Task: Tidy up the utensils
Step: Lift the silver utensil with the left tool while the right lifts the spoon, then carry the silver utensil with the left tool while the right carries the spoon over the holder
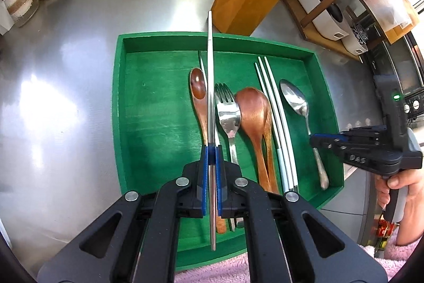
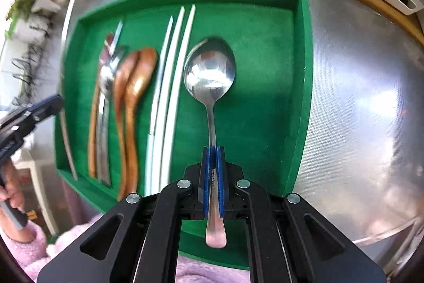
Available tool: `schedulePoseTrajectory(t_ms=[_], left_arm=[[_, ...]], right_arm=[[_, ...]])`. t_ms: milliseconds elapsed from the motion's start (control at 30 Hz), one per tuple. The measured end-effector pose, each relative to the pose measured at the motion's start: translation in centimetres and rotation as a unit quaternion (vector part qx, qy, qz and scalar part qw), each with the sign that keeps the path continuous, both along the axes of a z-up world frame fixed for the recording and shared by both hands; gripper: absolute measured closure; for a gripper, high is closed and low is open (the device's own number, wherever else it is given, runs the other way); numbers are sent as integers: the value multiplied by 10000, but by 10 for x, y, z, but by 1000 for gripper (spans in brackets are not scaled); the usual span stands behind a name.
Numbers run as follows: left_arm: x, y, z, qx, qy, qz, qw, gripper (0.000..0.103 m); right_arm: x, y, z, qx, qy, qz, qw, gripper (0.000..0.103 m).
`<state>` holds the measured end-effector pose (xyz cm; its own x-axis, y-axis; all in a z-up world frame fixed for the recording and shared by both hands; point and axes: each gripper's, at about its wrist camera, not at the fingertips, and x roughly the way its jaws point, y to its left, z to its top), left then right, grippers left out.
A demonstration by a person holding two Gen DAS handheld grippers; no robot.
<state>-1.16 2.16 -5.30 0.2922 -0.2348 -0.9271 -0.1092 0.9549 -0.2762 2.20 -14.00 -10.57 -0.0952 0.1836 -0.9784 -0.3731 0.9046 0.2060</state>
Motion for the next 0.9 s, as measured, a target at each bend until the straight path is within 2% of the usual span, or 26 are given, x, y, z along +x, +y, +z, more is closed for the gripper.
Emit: schedulePoseTrajectory(t_ms=[267,433,500,567,600,767,900], left_arm=[[10,-6,6,88,-48,-22,9999,99],[15,-5,6,95,-12,-86,9999,99],[18,-5,5,99,2,-91,9999,99],[19,-5,3,96,21,-91,9999,99],[20,-4,2,96,29,-88,9999,99],[22,-2,2,79,-12,-91,9999,99],[24,1,7,77,-180,-95,9998,99]], right_arm=[[9,39,-3,-603,-24,273,9978,92],[14,56,-7,-828,121,328,9960,90],[20,59,-9,-871,223,326,9954,90],[26,60,-11,-949,252,383,9944,94],[26,61,-11,-962,222,441,9941,98],[24,40,-7,-811,30,591,9949,98],[19,15,2,-381,-30,527,9979,99]])
